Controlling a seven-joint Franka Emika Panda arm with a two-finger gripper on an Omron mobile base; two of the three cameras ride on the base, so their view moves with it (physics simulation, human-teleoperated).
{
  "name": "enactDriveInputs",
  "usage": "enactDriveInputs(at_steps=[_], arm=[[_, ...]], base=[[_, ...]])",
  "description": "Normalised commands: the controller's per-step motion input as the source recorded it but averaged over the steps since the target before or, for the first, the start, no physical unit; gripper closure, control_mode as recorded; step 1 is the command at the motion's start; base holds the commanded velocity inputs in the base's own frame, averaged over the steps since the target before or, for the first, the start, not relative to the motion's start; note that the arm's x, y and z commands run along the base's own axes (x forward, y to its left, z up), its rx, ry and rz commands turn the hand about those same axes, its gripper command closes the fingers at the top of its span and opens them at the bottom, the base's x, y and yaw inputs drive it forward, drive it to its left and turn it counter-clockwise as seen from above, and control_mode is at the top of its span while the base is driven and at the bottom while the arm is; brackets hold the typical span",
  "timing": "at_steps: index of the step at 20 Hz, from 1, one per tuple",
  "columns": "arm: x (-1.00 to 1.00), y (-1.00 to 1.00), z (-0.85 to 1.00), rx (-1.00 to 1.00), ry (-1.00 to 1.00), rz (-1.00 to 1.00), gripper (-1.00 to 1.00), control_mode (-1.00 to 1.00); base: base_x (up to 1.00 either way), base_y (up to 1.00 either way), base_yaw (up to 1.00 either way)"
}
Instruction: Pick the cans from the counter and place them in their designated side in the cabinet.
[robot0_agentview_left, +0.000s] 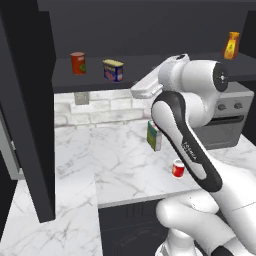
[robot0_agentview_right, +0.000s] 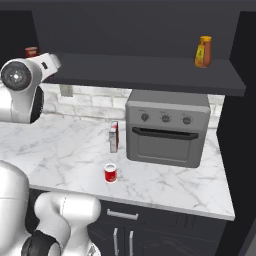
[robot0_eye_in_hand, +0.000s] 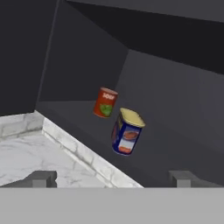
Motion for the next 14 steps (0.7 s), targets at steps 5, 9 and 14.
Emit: enactDriveInputs(at_steps=[5, 9, 14], arm=[[-0.47, -0.20, 0.13, 0.05, -0.02, 0.00, -1.00, -1.00], [-0.47, -0.25, 0.08, -0.02, 0.03, -0.02, -1.00, -1.00], [-0.36, -0.17, 0.04, -0.17, 0.19, -0.02, -1.00, -1.00]], base=[[0.00, 0.00, 0.00], [0.00, 0.00, 0.00], [0.00, 0.00, 0.00]])
